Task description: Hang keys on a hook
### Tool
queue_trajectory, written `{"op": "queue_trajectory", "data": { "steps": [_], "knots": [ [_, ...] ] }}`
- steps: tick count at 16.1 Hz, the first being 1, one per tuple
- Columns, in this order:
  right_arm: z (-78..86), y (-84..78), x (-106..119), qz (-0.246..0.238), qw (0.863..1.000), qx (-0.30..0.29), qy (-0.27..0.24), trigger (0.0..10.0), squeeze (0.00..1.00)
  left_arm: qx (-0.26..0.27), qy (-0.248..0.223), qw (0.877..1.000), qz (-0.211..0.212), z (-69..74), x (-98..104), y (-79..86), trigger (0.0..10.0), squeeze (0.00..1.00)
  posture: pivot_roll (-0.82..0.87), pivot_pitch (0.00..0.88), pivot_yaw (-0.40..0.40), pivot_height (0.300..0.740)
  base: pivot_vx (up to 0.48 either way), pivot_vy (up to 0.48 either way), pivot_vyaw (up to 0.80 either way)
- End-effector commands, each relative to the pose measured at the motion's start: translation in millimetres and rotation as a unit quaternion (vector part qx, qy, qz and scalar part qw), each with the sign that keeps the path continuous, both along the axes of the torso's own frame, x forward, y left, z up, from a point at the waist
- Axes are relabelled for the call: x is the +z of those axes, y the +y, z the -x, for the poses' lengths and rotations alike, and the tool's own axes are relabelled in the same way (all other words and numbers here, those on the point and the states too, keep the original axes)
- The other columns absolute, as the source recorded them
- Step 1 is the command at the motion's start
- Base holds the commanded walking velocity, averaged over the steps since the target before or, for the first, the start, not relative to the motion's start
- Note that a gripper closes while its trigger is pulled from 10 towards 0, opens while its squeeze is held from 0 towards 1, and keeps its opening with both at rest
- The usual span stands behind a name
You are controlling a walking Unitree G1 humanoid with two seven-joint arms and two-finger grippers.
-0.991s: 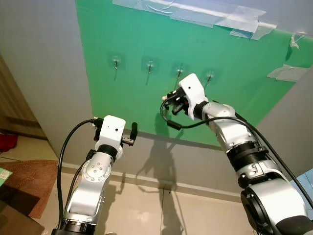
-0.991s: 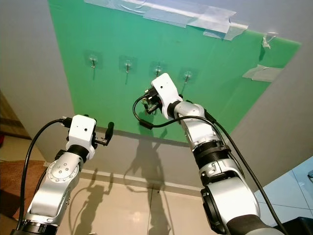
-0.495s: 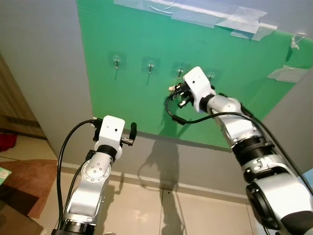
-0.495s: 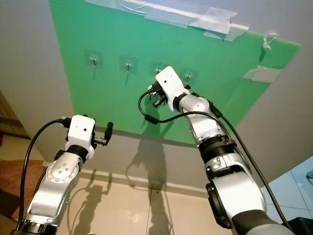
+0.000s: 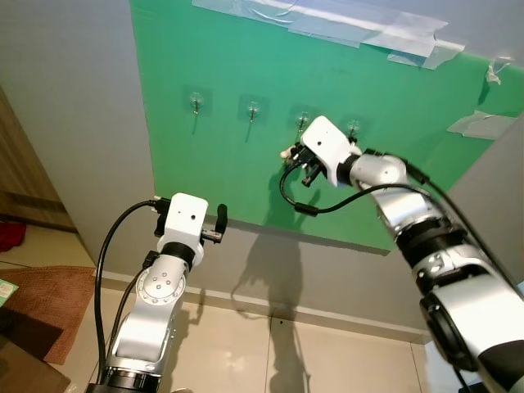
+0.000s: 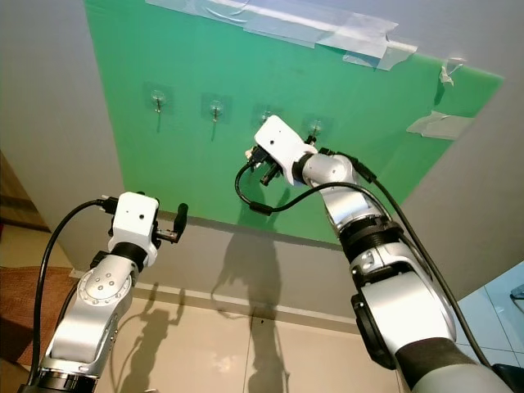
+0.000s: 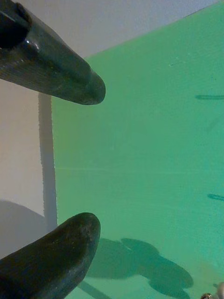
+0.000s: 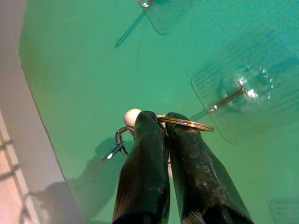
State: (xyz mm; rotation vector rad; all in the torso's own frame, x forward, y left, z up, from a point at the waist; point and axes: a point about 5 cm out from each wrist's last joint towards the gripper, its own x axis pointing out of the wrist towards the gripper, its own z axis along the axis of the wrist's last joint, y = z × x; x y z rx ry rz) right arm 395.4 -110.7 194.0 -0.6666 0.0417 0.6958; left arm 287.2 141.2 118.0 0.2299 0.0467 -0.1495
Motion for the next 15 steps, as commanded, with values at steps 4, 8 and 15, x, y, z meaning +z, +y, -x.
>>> {"op": "queue_trajectory", "data": {
  "steps": [4,8,15],
  "knots": [
    [-1.8,0.4,8,-0.018,1.0,0.013,0.005,0.0,0.0,-0.001,-0.002,1.0,0.003,0.2,1,-5.2,10.0,0.0,0.04,0.022,-0.163,0.74,0.0,0.0,0.0],
    [-0.6,-1.5,2,-0.037,0.999,0.009,0.007,0.0,0.0,0.001,-0.002,1.0,0.004,-0.2,1,-5.1,10.0,0.0,0.03,0.026,-0.161,0.74,0.0,0.0,0.0],
    [6.5,21.7,-11,-0.289,0.946,-0.049,0.135,0.0,0.0,0.001,0.0,1.0,0.003,-1.9,1,-2.9,10.0,0.0,0.03,0.027,-0.142,0.74,0.0,0.0,0.0]
  ]
}}
